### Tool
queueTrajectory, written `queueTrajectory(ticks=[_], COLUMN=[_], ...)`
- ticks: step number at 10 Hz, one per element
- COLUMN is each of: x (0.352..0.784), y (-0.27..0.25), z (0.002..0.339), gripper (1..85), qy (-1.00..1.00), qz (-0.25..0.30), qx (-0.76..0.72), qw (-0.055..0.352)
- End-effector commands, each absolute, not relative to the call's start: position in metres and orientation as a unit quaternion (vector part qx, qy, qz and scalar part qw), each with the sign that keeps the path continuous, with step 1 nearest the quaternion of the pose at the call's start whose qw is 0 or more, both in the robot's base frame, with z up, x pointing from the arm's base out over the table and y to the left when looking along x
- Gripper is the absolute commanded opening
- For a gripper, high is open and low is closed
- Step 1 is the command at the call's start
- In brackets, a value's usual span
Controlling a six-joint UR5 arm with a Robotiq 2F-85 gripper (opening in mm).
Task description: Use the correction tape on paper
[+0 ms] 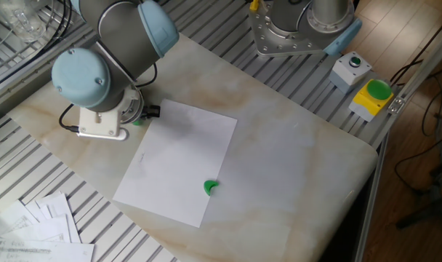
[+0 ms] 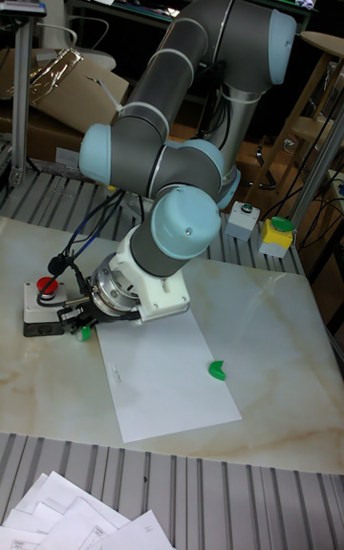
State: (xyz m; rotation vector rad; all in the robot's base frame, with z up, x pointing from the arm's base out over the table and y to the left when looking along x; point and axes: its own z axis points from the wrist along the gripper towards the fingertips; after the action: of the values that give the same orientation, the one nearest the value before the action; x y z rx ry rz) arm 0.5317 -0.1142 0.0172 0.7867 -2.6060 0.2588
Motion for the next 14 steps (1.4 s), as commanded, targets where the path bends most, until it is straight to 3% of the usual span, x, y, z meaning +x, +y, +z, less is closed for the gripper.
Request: queueTrajectory(ticks=[1, 14], x=[0.5292, 0.5328], y=[-0.1126, -0.1101], z=[0.0167, 0.0123], gripper=[31.7, 30.3], qy=[-0.933, -0.930], qz=[0.089, 0.104], qx=[0.280, 0.275], qw=[0.209, 0.219])
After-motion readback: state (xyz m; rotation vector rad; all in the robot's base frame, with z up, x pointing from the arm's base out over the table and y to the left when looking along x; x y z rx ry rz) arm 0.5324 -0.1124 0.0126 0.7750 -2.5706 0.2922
